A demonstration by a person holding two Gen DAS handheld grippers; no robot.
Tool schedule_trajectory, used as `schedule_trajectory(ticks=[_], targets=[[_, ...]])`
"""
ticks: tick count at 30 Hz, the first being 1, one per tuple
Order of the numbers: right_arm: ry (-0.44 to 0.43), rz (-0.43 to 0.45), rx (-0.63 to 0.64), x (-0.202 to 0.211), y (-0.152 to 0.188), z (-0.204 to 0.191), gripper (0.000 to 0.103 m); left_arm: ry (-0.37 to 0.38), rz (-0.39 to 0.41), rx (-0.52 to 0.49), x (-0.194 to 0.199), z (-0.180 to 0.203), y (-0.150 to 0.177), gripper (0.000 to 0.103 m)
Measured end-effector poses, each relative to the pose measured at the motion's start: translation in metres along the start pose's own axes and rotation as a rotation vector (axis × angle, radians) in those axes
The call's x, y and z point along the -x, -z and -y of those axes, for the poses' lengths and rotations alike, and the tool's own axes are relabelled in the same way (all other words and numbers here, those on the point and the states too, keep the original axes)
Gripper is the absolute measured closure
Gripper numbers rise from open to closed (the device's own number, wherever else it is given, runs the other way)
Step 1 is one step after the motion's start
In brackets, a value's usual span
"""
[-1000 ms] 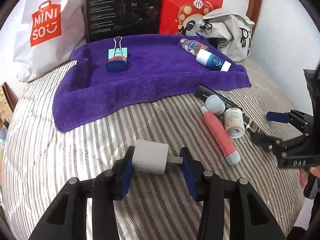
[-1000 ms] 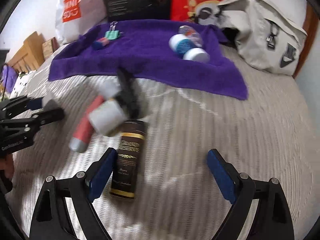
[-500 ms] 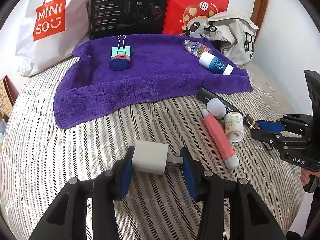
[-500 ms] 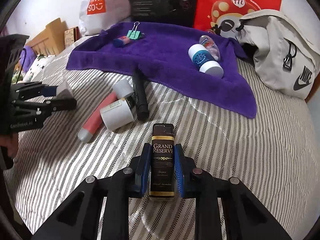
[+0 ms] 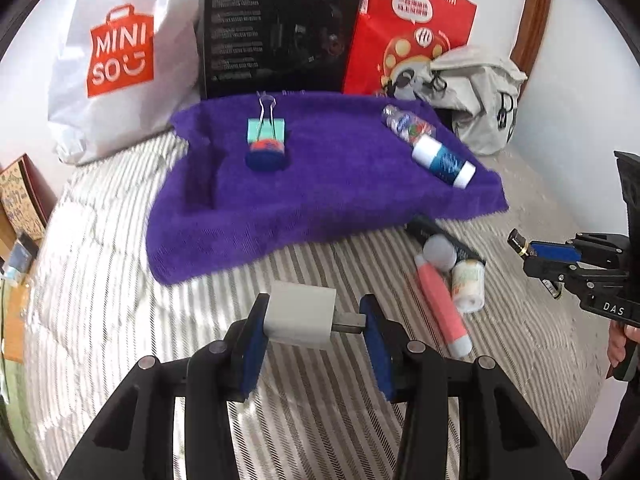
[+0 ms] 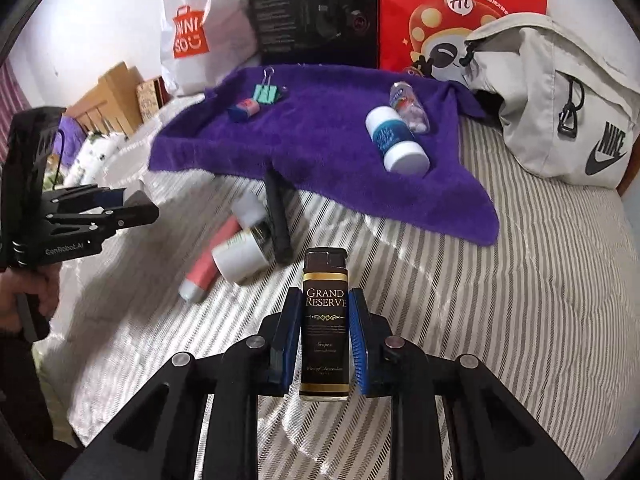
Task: Organize rigid objects
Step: 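Place the Grand Reserve bottle on the towel with the right tool while the left carries the charger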
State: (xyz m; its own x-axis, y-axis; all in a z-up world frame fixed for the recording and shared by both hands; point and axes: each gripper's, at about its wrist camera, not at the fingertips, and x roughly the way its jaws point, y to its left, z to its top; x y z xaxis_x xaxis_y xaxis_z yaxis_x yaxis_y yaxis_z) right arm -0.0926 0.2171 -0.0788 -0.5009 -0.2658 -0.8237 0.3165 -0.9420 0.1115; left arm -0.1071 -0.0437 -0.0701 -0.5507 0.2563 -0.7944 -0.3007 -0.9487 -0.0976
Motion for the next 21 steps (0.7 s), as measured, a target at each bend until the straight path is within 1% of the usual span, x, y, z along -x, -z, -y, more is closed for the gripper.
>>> schedule_trajectory(ticks=[4, 7, 13, 17, 21], targets=[[-0.031, 0.017, 0.004, 0.004, -0.014, 0.001, 0.08, -0.022, 0.016, -0.01, 0.006, -0.004, -0.019, 0.06], [-0.035, 0.029, 0.02, 0.004, -0.031, 0.0, 0.08, -0.034, 0.02, -0.013, 0.005, -0.01, -0.035, 0.06], [-0.057, 0.069, 0.048, 0.0, -0.077, 0.0, 0.08, -0.046, 0.02, -0.005, -0.007, -0.024, -0.063, 0.06], [-0.062, 0.067, 0.047, -0.019, -0.104, 0.005, 0.08, -0.053, 0.009, -0.008, -0.02, -0.03, -0.079, 0.06], [-0.06, 0.035, 0.049, -0.051, -0.126, 0.009, 0.08, -0.048, 0.005, -0.002, -0.029, -0.035, -0.086, 0.06]])
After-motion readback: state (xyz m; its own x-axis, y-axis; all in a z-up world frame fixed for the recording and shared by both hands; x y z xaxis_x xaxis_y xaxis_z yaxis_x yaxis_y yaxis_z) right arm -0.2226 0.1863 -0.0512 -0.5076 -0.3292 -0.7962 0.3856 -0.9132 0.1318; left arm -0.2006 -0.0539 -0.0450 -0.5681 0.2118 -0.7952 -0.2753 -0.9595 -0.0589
